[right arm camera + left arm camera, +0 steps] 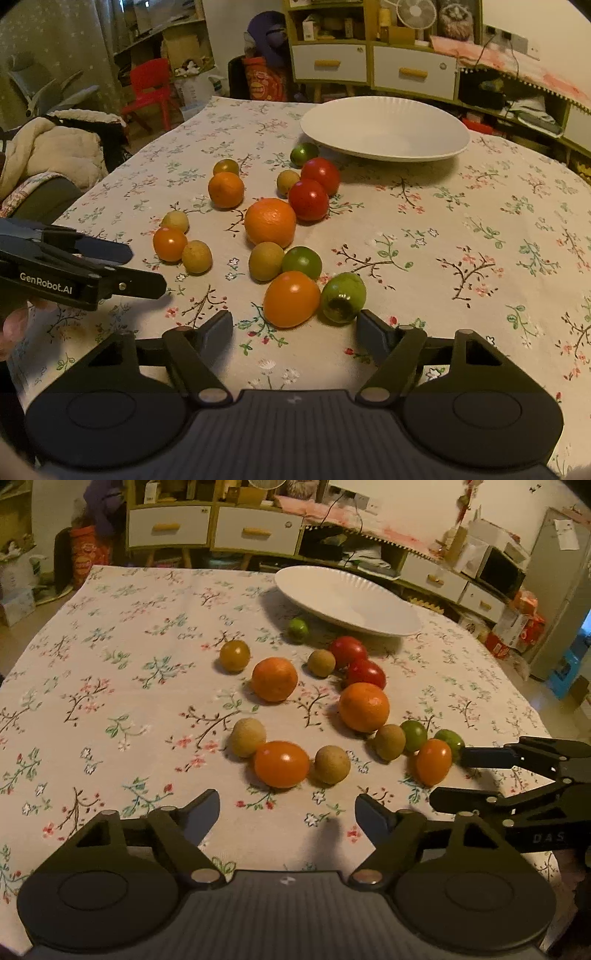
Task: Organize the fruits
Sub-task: 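Close the right gripper on the green tomato while the left gripper grasps an orange tomato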
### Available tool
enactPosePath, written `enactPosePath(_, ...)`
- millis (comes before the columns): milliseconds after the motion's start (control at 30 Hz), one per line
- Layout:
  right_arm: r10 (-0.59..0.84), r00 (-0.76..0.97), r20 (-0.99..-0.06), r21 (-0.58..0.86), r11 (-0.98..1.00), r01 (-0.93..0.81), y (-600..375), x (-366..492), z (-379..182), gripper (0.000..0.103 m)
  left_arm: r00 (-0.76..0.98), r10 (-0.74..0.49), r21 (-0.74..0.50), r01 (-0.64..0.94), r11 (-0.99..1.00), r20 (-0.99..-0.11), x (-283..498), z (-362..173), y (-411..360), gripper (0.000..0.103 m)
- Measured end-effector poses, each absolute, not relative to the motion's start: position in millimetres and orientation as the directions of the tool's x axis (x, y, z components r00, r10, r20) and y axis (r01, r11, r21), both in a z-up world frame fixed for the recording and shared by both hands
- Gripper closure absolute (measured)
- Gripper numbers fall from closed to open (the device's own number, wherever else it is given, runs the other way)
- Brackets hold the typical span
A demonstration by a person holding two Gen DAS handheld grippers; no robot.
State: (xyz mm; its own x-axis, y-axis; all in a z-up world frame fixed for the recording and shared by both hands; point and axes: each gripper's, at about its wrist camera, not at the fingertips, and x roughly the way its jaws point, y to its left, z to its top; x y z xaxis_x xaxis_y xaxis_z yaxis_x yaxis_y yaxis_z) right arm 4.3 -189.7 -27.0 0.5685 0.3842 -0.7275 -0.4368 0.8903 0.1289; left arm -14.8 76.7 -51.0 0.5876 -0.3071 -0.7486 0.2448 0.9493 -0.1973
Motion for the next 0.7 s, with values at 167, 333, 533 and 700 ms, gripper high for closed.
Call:
enactPosePath(167,0.362,0.588,-0.723,0.110,0.902,-0.418,-199,8,-26,0.045,0.593,-0.300,-0.205,0.223,0.953,-0.747,-12,-52,82,0.034)
enactPosePath(333,0.357,0.604,-0.713,0.112,0.908,-0.405,-209,10,-25,0.056,0.601,-0.297,-0.204,0.220,0.954,-0.742,-9,-52,82,0.043)
enactPosePath(533,0.346,0.606,-0.717,0.093,0.908,-0.408,-208,13,-29,0.061,0.612,-0.297,-0.188,0.238,0.953,-0.733,-4,-55,78,0.051)
enactPosePath(700,0.327,0.614,-0.718,0.076,0.914,-0.398,-208,16,-29,0.062,0.612,-0.299,-0.183,0.246,0.952,-0.732,1,-56,75,0.055)
